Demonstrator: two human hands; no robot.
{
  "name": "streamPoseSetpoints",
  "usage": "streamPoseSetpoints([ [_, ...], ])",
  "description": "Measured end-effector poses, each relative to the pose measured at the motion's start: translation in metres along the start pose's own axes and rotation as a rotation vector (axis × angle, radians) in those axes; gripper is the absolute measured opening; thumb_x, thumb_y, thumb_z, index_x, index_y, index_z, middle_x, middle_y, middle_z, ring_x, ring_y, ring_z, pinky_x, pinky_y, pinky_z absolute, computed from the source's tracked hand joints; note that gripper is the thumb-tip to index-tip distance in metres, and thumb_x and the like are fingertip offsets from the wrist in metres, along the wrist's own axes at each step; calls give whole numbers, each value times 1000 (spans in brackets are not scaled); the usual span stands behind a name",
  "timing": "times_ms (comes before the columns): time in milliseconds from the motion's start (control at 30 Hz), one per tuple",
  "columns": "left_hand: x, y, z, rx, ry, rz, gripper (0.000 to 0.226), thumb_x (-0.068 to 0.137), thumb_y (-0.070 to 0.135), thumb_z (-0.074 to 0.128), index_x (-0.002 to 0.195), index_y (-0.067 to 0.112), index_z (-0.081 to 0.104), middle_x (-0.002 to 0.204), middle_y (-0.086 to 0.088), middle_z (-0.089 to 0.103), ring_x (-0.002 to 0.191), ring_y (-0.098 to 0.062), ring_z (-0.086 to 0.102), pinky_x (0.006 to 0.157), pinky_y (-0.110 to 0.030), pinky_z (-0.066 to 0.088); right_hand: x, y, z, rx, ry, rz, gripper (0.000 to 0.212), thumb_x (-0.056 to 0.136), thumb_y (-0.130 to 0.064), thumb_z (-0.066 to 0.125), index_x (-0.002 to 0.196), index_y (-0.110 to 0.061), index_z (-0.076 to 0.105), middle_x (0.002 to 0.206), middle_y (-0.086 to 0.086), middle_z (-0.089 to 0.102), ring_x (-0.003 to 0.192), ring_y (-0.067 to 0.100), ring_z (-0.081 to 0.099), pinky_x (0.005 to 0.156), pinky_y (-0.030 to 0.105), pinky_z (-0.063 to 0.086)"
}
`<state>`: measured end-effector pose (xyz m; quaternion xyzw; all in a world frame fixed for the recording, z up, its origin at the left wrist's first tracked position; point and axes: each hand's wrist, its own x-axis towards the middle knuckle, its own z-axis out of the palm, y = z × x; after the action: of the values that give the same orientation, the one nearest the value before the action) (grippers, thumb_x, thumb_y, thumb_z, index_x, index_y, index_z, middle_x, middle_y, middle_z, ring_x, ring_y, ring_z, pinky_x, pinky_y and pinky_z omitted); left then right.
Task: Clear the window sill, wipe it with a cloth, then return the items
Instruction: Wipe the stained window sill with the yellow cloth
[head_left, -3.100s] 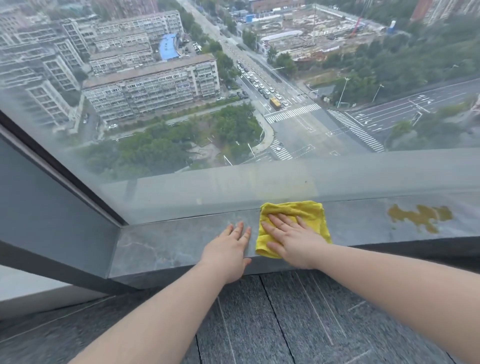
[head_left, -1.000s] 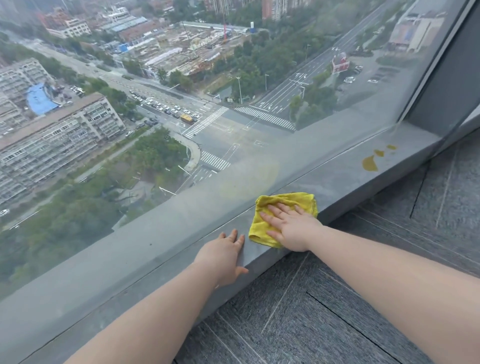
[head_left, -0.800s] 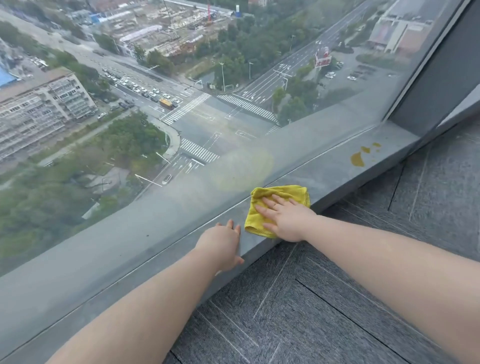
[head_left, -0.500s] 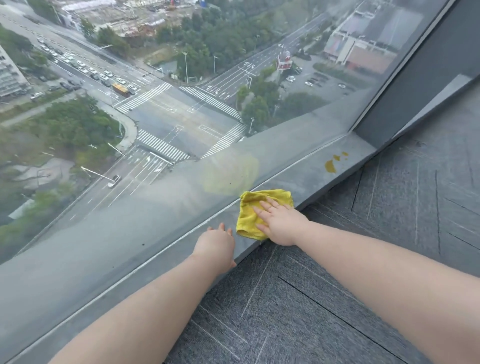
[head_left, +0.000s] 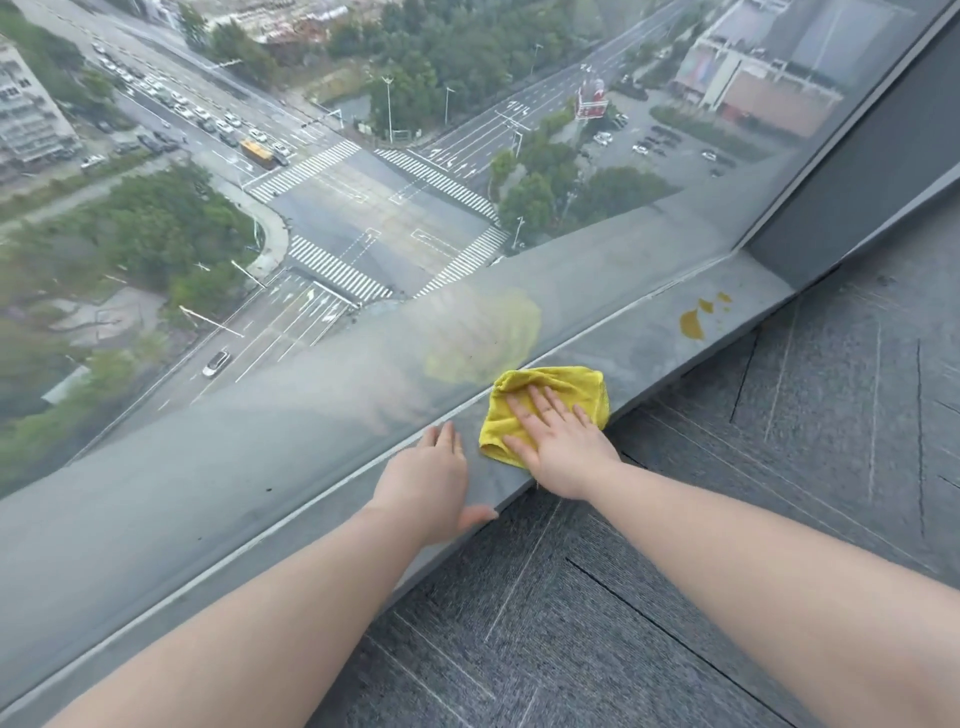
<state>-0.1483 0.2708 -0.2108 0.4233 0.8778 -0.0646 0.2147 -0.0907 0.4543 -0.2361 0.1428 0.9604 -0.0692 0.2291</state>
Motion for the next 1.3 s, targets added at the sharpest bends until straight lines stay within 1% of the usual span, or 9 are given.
streamPoseSetpoints([
  [100, 2, 7, 2, 22, -42, -26, 113, 78, 77, 42, 149, -2, 2, 160, -16, 3, 148, -30, 7, 111, -41, 31, 15, 25, -7, -7, 32, 26, 63, 94, -63, 14, 151, -40, -3, 161, -7, -10, 148, 10, -12, 121, 41, -3],
  [267, 7, 6, 2, 99, -70, -5, 112, 80, 77, 40, 149, -3, 3, 159, -18, 2, 147, -34, 9, 111, -41, 30, 27, 62, -16, 45, 35, 117, 62, 95, -61, 15, 150, -41, -6, 161, -8, -12, 148, 10, -12, 120, 42, -5],
  [400, 7, 6, 0, 130, -71, 11, 113, 79, 78, 39, 149, -5, 6, 158, -21, 5, 146, -37, 13, 111, -41, 30, 22, 50, -16, 38, 13, 89, 60, 98, -55, 17, 150, -38, -7, 161, -6, -14, 148, 14, -14, 120, 44, -6],
  [600, 5, 7, -5, 108, -82, 8, 111, 80, 75, 42, 149, -4, 7, 158, -20, 6, 146, -37, 13, 111, -40, 29, 5, 23, -22, -74, -106, -107, 61, 100, -50, 23, 151, -36, -6, 160, -3, -16, 148, 17, -14, 121, 44, -1],
  [767, 1, 8, -14, 125, -89, 41, 101, 85, 70, 39, 148, -5, 15, 157, -25, 7, 145, -39, 10, 114, -41, 24, -7, 16, -42, -143, -229, -52, 61, 100, -50, 23, 152, -32, -5, 161, -2, -14, 149, 16, -10, 121, 44, 5],
  [933, -3, 7, -15, 101, -123, 53, 101, 84, 71, 40, 147, -5, 19, 156, -25, 6, 144, -42, 12, 114, -43, 25, -30, 18, -77, -130, -222, 48, 61, 101, -49, 24, 153, -26, 3, 162, 2, 0, 149, 20, -4, 121, 43, 7],
  [1067, 1, 10, -18, 78, -133, 31, 101, 85, 70, 42, 147, -5, 15, 156, -26, 4, 144, -42, 10, 111, -44, 31, -33, 28, -69, -133, -141, 64, 61, 100, -50, 22, 153, -25, 4, 162, 3, 1, 149, 20, -3, 121, 43, 9],
  [1200, 1, 10, -9, 91, -90, 15, 106, 84, 71, 41, 148, -6, 8, 157, -24, 5, 145, -40, 10, 111, -42, 31, -13, 24, -34, -169, -82, -40, 63, 98, -56, 21, 153, -31, 3, 162, 0, -4, 149, 18, -9, 121, 44, 5],
  [1300, 6, 12, -2, 111, -73, -9, 107, 82, 73, 40, 147, -7, 10, 157, -25, 7, 145, -39, 13, 110, -43, 36, 1, 24, -14, -121, -19, -107, 63, 97, -58, 18, 152, -33, 0, 162, -2, -9, 148, 16, -12, 121, 44, 0],
])
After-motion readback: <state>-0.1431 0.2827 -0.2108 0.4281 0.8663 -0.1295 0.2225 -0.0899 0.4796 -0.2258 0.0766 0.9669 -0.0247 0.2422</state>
